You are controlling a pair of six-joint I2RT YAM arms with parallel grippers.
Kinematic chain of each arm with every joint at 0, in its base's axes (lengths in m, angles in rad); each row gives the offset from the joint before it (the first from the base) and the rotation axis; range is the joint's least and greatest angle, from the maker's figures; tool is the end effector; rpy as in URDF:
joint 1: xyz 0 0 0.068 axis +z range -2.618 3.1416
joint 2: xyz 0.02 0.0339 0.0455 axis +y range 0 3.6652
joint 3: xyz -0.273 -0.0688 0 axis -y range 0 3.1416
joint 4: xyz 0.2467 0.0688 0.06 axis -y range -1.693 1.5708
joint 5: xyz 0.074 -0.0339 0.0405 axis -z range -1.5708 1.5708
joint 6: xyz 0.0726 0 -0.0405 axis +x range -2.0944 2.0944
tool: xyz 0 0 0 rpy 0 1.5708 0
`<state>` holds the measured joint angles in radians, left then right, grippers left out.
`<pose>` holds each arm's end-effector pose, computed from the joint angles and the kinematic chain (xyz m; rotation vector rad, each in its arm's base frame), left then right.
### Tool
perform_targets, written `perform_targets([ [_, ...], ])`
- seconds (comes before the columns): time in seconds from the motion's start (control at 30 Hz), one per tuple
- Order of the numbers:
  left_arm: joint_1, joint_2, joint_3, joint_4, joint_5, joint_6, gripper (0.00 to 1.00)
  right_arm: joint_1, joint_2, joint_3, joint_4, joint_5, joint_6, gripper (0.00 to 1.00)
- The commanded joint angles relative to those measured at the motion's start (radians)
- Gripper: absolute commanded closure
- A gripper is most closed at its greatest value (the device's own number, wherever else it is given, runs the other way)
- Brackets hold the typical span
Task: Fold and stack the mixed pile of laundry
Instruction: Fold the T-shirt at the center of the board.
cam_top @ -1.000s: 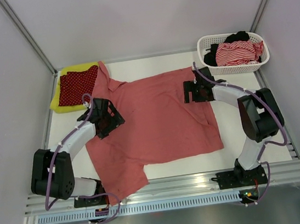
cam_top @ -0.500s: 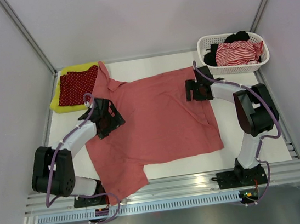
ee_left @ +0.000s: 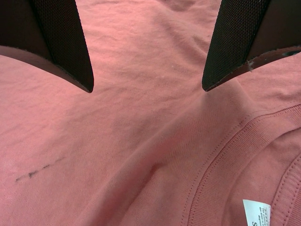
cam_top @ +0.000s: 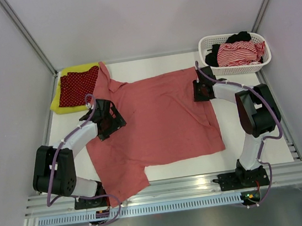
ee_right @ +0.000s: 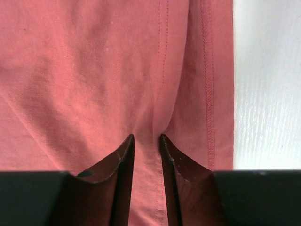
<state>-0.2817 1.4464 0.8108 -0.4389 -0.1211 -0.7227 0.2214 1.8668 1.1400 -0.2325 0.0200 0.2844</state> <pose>0.2808 -0.0721 0.1578 -0.6179 2.5710 -0.1820 0.3984 0.0882 0.1355 0.0880 2.5376 0.1759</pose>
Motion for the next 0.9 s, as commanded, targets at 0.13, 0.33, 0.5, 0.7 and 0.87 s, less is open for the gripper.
perform_targets([
  [0.13,0.001,0.014,0.031,0.023,-0.003,0.029,0.00,-0.001,0.000,0.029,0.022,0.050,0.009,0.82],
  [0.33,0.003,0.016,0.028,0.026,-0.005,0.029,0.00,-0.001,-0.009,0.033,0.015,0.121,0.007,1.00],
  [0.5,0.001,0.032,0.024,0.031,-0.002,0.029,0.00,-0.001,-0.009,0.062,0.007,0.161,-0.030,1.00],
  [0.7,0.001,0.054,0.024,0.038,-0.002,0.028,0.00,-0.004,-0.006,0.098,-0.024,0.224,-0.040,0.99],
  [0.87,0.001,0.081,0.025,0.046,0.005,0.026,0.00,-0.010,0.003,0.132,-0.060,0.274,-0.042,1.00],
])
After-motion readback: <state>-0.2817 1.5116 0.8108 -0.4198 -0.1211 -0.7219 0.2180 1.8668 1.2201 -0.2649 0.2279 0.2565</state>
